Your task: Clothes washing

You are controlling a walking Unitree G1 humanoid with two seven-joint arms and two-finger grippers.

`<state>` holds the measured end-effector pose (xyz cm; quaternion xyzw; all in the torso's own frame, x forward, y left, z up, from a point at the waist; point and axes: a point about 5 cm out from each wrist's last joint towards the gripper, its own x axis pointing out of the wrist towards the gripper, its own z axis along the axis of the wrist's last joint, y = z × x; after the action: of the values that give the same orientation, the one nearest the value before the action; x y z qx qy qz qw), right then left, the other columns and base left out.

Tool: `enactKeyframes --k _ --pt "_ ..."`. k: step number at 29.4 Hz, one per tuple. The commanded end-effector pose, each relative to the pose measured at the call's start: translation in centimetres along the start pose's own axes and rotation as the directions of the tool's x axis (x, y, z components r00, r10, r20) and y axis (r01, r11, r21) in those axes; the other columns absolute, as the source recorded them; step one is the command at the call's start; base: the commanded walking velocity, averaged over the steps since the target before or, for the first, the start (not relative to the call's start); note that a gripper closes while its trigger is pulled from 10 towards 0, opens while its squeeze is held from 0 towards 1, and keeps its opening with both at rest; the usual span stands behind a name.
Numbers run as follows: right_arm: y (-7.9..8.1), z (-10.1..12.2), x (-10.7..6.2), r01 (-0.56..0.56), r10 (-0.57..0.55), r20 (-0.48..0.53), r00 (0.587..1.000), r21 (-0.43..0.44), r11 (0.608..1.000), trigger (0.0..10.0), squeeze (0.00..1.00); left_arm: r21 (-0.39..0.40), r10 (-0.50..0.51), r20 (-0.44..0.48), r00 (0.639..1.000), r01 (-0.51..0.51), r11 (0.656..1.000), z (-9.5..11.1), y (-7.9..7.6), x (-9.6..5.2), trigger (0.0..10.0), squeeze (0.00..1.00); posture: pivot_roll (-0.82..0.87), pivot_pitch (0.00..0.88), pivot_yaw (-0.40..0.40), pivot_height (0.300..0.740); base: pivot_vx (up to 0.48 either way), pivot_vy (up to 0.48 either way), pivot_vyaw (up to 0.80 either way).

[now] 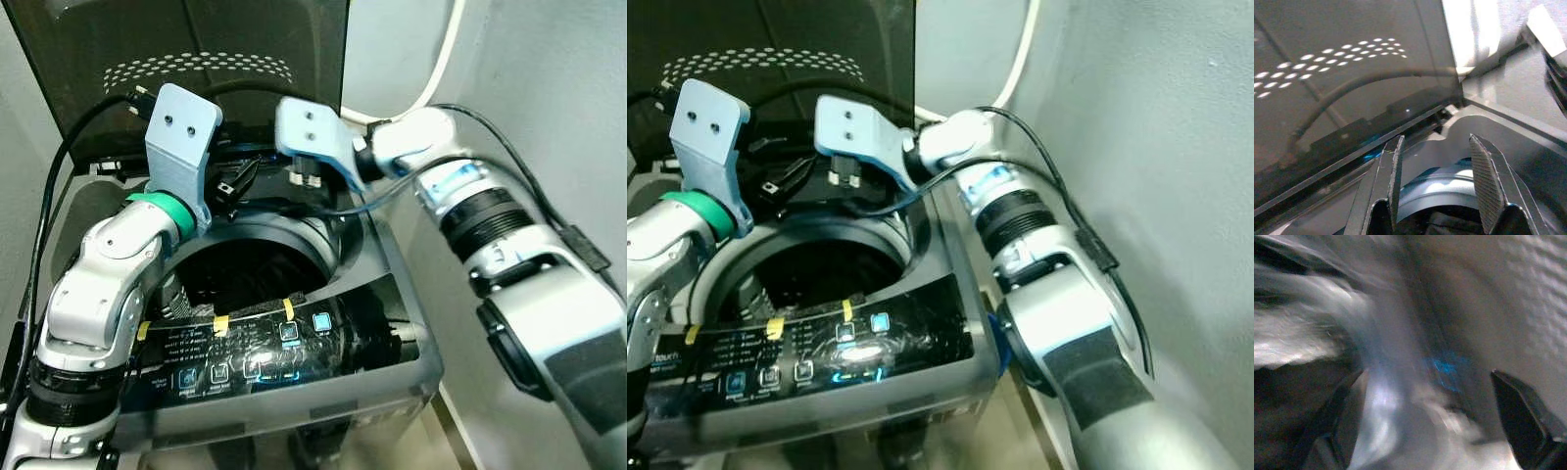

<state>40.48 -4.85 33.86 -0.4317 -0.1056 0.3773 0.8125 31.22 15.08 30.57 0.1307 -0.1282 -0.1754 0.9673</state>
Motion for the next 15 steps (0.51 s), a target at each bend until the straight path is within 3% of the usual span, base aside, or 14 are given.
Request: enactKeyframes --k 1,3,4,5,7,8,10,11,12,14,15 --pt "-2.2 0.0 -0.7 0.239 -0.238 -0.023 0.971 0.009 0.971 10.0 0.0 -0.006 0.023 -0.017 1.0 -0.023 1.0 -0.3 0.4 0.0 10.0 0.0 0.17 0.029 0.064 0.74 0.0 0.0 0.0" --pt "-4.0 -1.4 -2.2 0.473 -0.494 -0.014 0.869 0.313 0.824 10.0 0.0 -0.002 0.054 -0.028 0.998 -0.054 0.999 -0.7 0.5 -0.1 10.0 0.0 0.17 0.027 0.055 0.74 0.0 0.0 0.0" --pt "-4.0 -1.4 -2.2 0.473 -0.494 -0.014 0.869 0.313 0.824 10.0 0.0 -0.002 0.054 -0.028 0.998 -0.054 0.999 -0.7 0.5 -0.1 10.0 0.0 0.17 0.027 0.055 0.74 0.0 0.0 0.0" --pt "-4.2 -2.2 -2.7 0.512 -0.547 -0.028 0.837 0.392 0.764 10.0 0.0 -0.001 0.063 -0.029 0.998 -0.064 0.998 -0.8 0.6 -0.1 10.0 0.0 0.17 0.027 0.055 0.74 0.0 0.0 0.0" --pt "-3.1 -5.6 -3.9 0.571 -0.63 -0.082 0.772 0.525 0.631 10.0 0.0 -0.013 0.098 -0.031 0.995 -0.098 0.995 -1.0 1.0 -0.2 10.0 0.0 0.17 0.024 0.063 0.74 0.0 0.0 0.0" --pt "-3.1 -5.6 -3.9 0.571 -0.63 -0.082 0.772 0.525 0.631 10.0 0.0 -0.013 0.098 -0.031 0.995 -0.098 0.995 -1.0 1.0 -0.2 10.0 0.0 0.17 0.024 0.063 0.74 0.0 0.0 0.0" --pt "-1.6 -8.3 -5.2 0.527 -0.687 -0.096 0.72 0.721 0.45 10.0 0.0 -0.053 0.217 -0.073 0.973 -0.221 0.974 -1.7 1.9 0.0 10.0 0.0 0.16 0.019 0.07 0.74 0.0 0.0 0.0" --pt "-1.6 -8.3 -5.2 0.527 -0.687 -0.096 0.72 0.721 0.45 10.0 0.0 -0.053 0.217 -0.073 0.973 -0.221 0.974 -1.7 1.9 0.0 10.0 0.0 0.16 0.019 0.07 0.74 0.0 0.0 0.0" --pt "-0.5 -9.1 -5.6 0.474 -0.691 -0.086 0.718 0.787 0.395 10.0 0.0 -0.067 0.263 -0.078 0.962 -0.268 0.961 -1.9 2.2 0.1 10.0 0.0 0.15 0.018 0.076 0.74 0.0 0.0 0.0" --pt "-0.5 -9.1 -5.6 0.474 -0.691 -0.086 0.718 0.787 0.395 10.0 0.0 -0.067 0.263 -0.078 0.962 -0.268 0.961 -1.9 2.2 0.1 10.0 0.0 0.15 0.018 0.076 0.74 0.0 0.0 0.0" --pt "0.9 -10.0 -6.0 0.446 -0.695 -0.094 0.713 0.826 0.345 10.0 0.0 -0.061 0.289 -0.086 0.953 -0.295 0.954 -2.1 2.3 0.4 10.0 0.0 0.14 0.019 0.076 0.74 0.0 0.0 0.0"
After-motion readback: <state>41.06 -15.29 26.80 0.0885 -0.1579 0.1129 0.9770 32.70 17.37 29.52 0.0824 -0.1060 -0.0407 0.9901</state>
